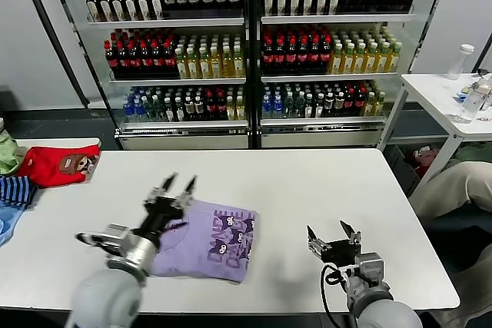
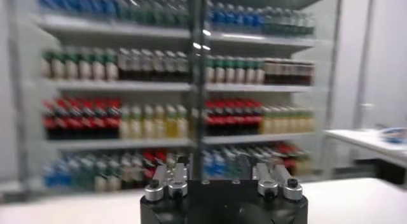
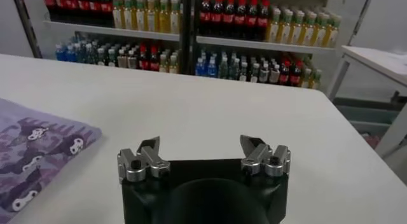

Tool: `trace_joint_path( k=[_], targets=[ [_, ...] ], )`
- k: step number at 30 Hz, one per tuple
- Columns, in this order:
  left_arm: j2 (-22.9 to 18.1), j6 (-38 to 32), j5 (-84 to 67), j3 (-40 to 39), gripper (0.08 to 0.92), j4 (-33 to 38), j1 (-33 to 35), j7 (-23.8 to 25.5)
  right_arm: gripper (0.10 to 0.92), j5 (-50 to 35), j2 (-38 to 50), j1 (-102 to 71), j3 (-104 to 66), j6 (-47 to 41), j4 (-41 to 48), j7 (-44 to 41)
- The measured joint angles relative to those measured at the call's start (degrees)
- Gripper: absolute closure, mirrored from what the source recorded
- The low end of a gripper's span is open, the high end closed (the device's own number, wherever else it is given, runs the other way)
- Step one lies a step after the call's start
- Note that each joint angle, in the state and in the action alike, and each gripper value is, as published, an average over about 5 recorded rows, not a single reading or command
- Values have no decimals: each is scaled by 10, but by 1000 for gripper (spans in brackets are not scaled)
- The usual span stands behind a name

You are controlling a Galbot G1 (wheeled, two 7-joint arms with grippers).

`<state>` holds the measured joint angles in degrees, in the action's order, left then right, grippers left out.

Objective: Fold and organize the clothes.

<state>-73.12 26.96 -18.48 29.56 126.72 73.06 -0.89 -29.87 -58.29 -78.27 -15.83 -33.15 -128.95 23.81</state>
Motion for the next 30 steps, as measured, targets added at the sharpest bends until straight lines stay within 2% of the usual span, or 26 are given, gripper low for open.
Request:
trace_joint_path(
  k=[4,10,25,28,30],
  targets=[
    [28,-27,7,59,320,-14,10,-1,203,-7,-9,36,24,0,21,-3],
    [38,-69,34,102,198,-24,31,8,203,-45,-41,110,97,-1,63,9],
    [16,-118,78,132,177,-46,52,28,205,-172,-94,184,237,0,135,105],
    [13,-121,79,135,177,-46,56,29,250,-191,-94,186,244,0,136,124],
    [11,-123,80,136,177,-46,57,29,310,-203,-95,187,247,1,138,134]
  ],
)
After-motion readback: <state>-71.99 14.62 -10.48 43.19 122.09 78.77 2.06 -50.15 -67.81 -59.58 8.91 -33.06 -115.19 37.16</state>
